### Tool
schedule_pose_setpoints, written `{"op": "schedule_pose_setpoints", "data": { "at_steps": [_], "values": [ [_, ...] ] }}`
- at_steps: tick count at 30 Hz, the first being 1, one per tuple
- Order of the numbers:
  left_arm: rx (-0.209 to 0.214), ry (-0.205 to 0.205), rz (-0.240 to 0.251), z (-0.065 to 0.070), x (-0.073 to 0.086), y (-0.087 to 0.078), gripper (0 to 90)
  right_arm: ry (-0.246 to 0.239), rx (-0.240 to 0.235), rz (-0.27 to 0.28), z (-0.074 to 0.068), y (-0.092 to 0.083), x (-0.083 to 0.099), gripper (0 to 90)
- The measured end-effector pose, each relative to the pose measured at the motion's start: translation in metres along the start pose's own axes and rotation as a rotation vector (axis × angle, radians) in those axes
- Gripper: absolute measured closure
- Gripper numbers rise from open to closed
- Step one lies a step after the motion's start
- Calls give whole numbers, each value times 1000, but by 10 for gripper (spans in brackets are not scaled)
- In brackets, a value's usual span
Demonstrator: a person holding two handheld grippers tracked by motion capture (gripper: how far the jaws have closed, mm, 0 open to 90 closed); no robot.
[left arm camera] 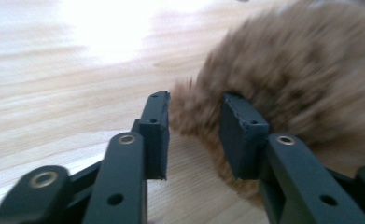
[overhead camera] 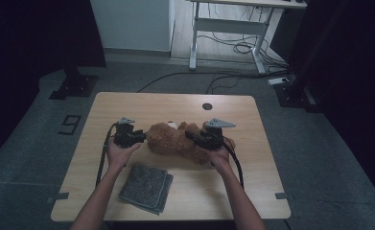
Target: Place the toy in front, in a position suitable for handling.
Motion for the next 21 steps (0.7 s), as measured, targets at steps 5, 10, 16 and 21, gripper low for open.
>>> {"op": "schedule_pose_setpoints", "data": {
  "at_steps": [5,10,16,21],
  "values": [
    [34,39,69,20,-7,-26,545,2,9,-14,-6,8,5,644],
    [95,97,94,48,-17,-31,474,6,21,-5,-10,12,9,627],
    [56,153,3,64,-9,4,466,23,3,-9,-11,8,11,555],
    [55,127,24,62,-4,12,486,-4,23,-33,-10,-1,11,416]
  ]
}}
Point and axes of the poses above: each handheld gripper's, and its own axes: y roughly forward along the jaws, x roughly out of its underside, z roughly to its right, the point moved 4 cm from there along y, roughly forward along the jaws, and after that the axes turned 4 degrees about y, right-handed, at the moved point
